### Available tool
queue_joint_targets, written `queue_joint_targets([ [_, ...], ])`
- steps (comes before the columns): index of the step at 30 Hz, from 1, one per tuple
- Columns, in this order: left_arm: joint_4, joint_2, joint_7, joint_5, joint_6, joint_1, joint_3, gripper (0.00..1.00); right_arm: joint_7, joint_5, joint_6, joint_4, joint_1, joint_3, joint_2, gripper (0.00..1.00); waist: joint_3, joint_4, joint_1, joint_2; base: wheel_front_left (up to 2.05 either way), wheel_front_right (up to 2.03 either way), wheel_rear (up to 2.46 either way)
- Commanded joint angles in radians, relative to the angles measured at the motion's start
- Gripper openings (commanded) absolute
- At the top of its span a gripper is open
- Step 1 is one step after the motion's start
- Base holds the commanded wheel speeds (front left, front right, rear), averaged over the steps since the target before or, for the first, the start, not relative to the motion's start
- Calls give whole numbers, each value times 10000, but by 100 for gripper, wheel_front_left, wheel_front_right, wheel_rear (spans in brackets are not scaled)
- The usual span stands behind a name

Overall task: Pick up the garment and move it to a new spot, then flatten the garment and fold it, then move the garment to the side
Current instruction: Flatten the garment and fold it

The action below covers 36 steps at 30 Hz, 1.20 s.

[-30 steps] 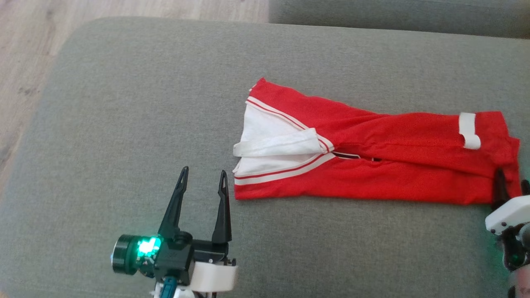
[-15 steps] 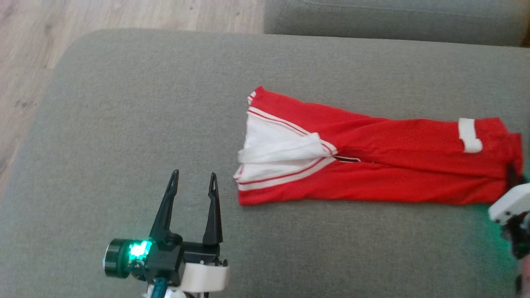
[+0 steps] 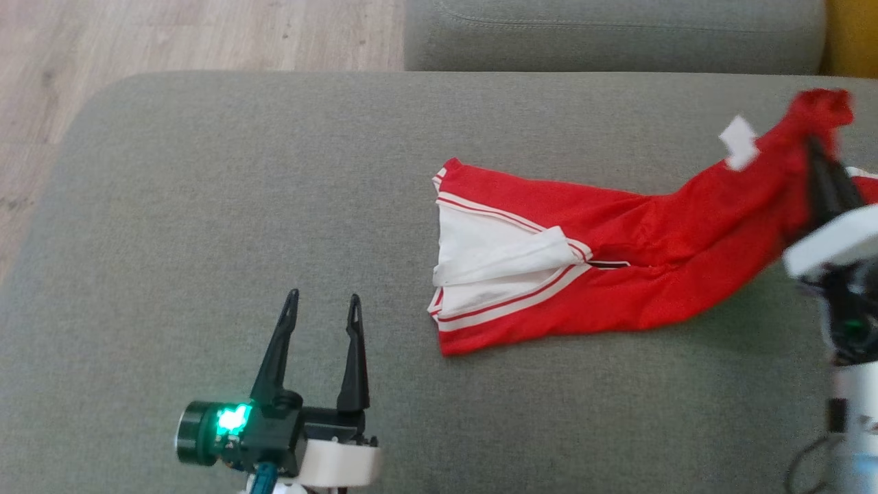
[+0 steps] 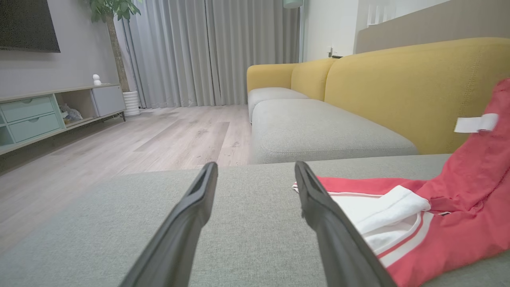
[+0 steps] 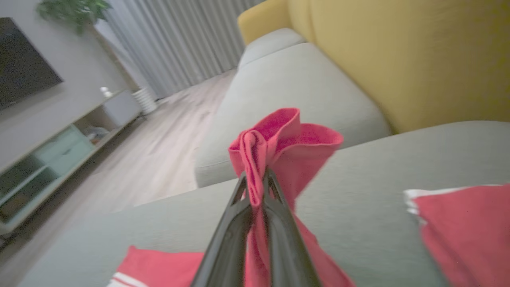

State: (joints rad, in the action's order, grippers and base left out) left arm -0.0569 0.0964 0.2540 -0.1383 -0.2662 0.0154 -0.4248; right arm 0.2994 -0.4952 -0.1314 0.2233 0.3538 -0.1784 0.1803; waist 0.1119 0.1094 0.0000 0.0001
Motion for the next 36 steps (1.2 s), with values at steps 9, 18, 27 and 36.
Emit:
queue_joint_targets([
  [9,52,-336,78,79,328,346,323,100,1097,-956,7,-1454,88,1905,-1150,0,1,652,0,-1,0,0,0],
  [18,-93,-432,78,120,485,409,306,100,21,-1969,7,285,173,4158,-1297,0,69,1560,0,-1,0,0,0],
  [27,-150,-455,78,128,538,478,296,100,-2026,-3228,7,2252,1036,6194,-1299,100,189,1919,0,-1,0,0,0],
  [36,-78,-459,78,28,366,168,630,100,-4134,-1986,7,2191,1099,5840,-836,100,-297,1137,0,-1,0,0,0],
])
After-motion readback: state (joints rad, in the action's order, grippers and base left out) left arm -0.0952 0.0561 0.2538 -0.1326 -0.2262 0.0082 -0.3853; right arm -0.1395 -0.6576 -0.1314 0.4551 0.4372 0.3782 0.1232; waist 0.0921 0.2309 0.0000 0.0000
